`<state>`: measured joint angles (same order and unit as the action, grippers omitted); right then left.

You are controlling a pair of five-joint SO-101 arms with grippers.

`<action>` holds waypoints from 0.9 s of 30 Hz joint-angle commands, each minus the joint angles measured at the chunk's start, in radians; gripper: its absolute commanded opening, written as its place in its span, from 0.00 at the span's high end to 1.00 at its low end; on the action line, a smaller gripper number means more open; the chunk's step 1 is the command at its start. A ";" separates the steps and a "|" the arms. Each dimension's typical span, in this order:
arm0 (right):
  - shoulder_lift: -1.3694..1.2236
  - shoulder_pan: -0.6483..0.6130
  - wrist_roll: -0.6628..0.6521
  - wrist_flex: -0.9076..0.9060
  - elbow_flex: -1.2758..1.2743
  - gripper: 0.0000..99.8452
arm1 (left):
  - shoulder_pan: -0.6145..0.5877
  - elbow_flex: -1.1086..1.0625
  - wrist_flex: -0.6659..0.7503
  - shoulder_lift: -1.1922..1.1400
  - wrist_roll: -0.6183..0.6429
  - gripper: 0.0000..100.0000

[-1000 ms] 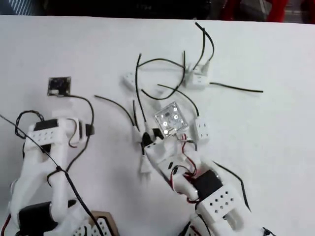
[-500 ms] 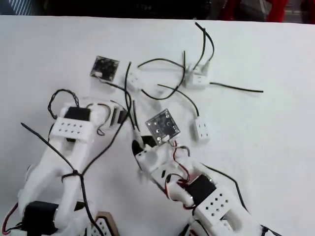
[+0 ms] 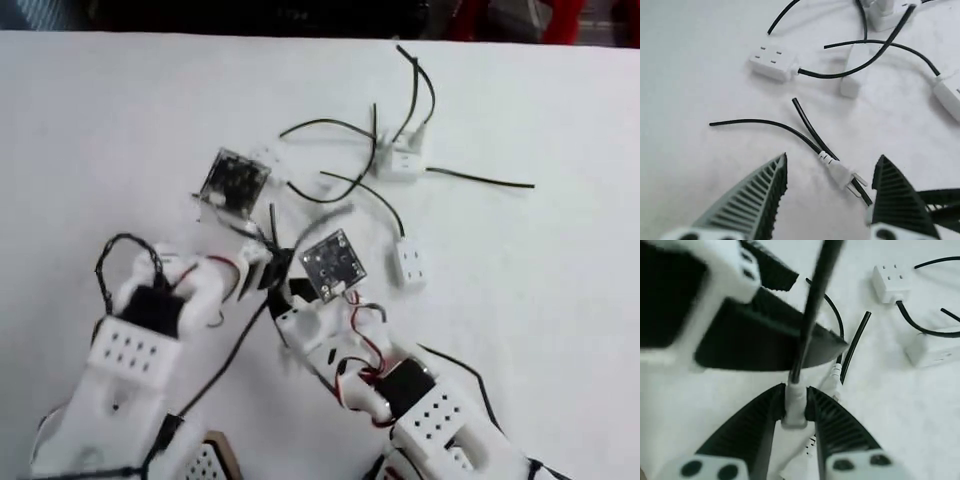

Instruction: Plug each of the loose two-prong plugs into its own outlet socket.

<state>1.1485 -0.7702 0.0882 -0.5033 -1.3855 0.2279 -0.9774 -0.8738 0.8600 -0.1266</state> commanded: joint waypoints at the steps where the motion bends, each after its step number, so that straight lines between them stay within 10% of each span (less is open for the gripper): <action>1: 0.021 0.053 -0.003 0.018 0.008 0.98 | 0.064 -0.097 -0.012 0.199 0.002 0.72; 14: 0.021 0.116 0.005 0.013 0.006 0.98 | -0.012 -0.169 -0.003 0.295 -0.044 0.72; 27: 0.022 0.576 0.084 0.151 0.058 0.98 | -0.087 0.137 -0.097 0.008 -0.009 0.65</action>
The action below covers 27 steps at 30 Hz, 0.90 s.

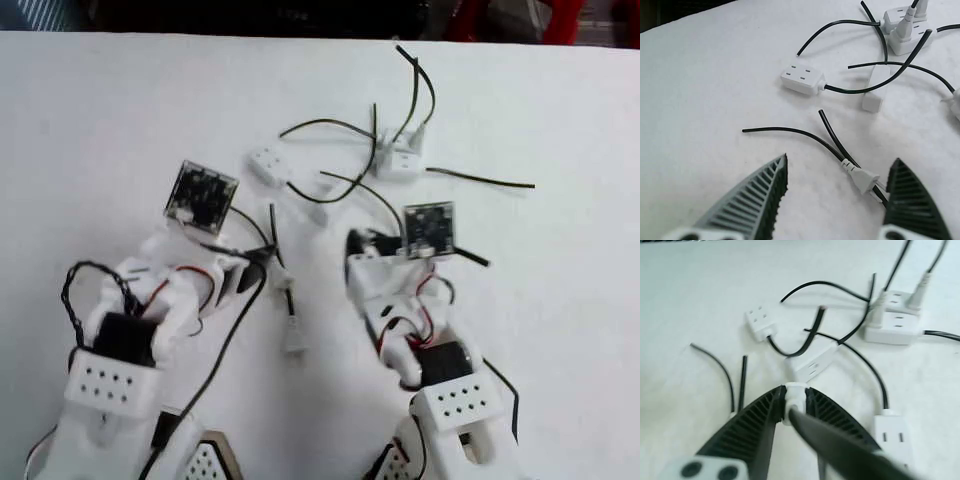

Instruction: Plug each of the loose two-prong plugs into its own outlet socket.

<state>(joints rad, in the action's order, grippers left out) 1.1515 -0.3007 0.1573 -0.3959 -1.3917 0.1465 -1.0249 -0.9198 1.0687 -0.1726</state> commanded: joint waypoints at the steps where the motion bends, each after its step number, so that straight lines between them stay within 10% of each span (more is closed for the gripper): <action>1: 0.018 0.143 0.015 0.051 0.069 0.98 | -0.001 0.236 -0.068 -0.274 0.046 0.65; 17: -0.021 0.378 -0.175 0.070 0.084 0.98 | 0.142 0.687 -0.178 -0.877 0.146 0.64; 27: -0.524 0.503 -0.149 0.070 0.336 0.98 | 0.285 0.902 -0.181 -1.089 0.324 0.64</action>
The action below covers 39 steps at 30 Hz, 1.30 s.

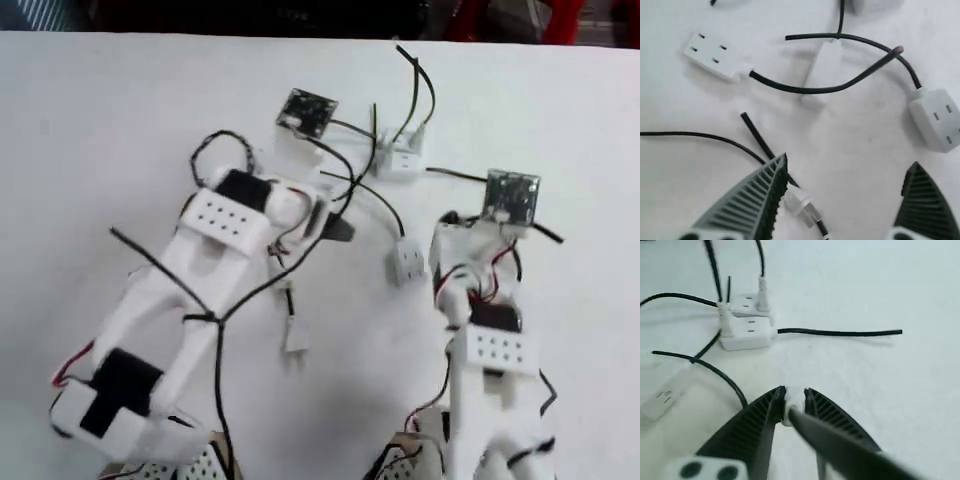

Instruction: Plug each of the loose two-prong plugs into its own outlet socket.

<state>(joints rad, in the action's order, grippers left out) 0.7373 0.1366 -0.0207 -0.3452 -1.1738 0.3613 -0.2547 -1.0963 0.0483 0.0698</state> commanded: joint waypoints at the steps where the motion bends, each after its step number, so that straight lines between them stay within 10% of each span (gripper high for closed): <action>1: -0.139 0.093 0.063 0.019 0.144 0.98 | 0.090 0.164 -0.005 -0.099 0.101 0.64; 20: -0.182 0.245 0.181 0.021 0.221 0.98 | 0.268 0.859 -0.031 -0.878 0.222 0.65; 32: -0.182 0.240 0.181 0.021 0.221 0.98 | 0.277 1.200 -0.506 -1.063 0.212 0.68; 39: -0.182 0.239 0.183 0.019 0.221 0.98 | 0.199 1.364 -0.680 -1.075 -0.075 0.72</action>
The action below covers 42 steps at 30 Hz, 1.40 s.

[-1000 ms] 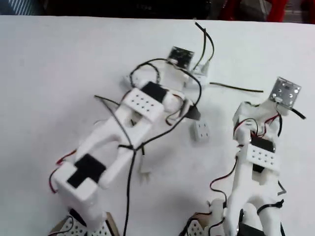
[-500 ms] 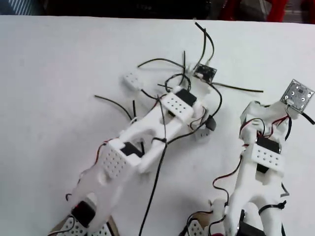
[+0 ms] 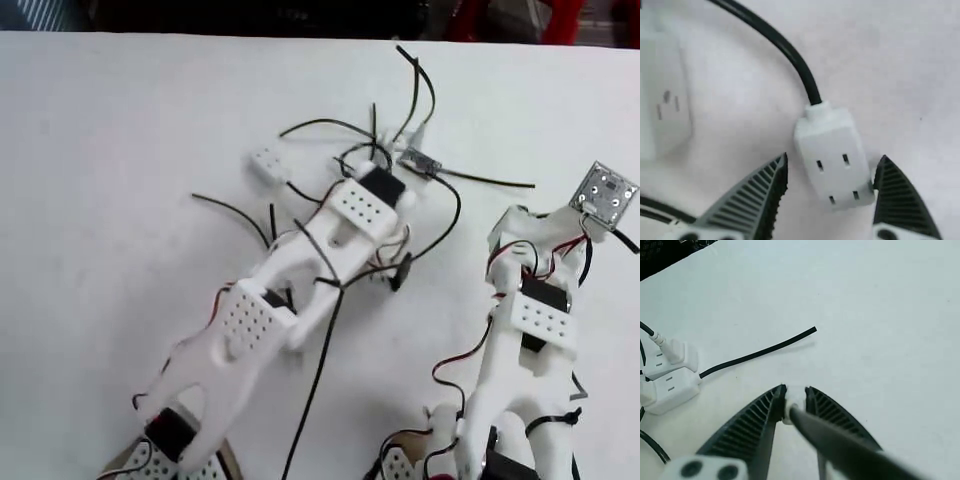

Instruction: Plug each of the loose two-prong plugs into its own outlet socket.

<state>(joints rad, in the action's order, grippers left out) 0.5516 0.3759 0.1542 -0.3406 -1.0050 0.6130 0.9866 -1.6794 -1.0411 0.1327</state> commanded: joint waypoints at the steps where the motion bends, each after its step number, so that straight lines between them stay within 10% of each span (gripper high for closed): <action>1: 0.004 -0.001 0.008 0.015 0.052 0.98 | -0.065 0.141 -0.107 0.015 -0.173 0.72; 26: 0.001 -0.044 0.002 0.015 0.046 0.98 | -0.214 0.078 -0.110 0.131 -0.822 0.72; 42: 0.004 -0.430 -0.301 -0.323 0.107 0.98 | -0.251 -0.585 -0.100 0.940 -0.706 0.72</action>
<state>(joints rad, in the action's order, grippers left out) 0.5393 0.0245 -0.0944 -0.6107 -0.9590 0.3951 0.5401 -1.7837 -0.3844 -0.6252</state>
